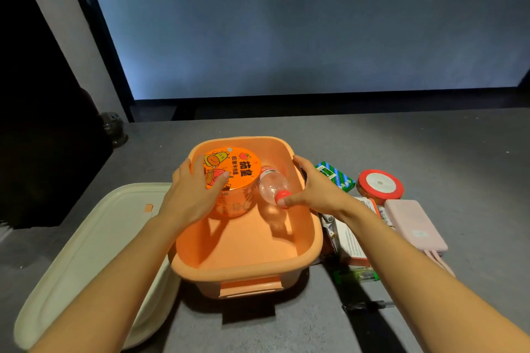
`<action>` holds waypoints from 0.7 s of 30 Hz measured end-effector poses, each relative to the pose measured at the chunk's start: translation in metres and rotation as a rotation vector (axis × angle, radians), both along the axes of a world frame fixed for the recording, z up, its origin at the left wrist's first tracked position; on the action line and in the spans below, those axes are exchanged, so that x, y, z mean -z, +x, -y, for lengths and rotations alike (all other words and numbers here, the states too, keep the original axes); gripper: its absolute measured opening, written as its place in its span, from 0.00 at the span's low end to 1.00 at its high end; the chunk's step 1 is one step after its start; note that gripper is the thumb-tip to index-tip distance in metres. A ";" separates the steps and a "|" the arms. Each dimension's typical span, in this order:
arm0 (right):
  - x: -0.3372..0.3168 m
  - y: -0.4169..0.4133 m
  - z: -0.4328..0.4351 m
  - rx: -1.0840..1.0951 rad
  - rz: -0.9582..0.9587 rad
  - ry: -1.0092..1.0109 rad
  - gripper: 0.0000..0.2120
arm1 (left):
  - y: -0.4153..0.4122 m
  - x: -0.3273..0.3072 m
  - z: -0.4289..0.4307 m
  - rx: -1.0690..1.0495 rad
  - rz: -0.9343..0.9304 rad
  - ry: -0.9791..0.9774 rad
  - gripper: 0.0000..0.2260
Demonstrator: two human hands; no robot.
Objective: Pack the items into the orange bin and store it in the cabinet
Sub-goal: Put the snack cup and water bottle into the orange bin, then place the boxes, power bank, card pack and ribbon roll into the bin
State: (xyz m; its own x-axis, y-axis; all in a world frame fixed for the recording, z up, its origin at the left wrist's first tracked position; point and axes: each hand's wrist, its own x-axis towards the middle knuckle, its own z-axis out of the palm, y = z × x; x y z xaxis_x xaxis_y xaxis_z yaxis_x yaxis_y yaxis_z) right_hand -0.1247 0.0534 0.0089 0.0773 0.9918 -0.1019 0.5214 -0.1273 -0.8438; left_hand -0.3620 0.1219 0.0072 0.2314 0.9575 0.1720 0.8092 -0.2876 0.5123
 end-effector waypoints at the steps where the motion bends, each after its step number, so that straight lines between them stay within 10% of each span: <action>1: 0.000 0.000 0.000 -0.011 -0.033 -0.013 0.53 | 0.000 0.000 0.001 -0.001 -0.005 0.002 0.30; 21: -0.003 0.137 0.061 0.160 -0.009 0.121 0.31 | 0.148 -0.014 0.070 0.350 0.034 0.199 0.34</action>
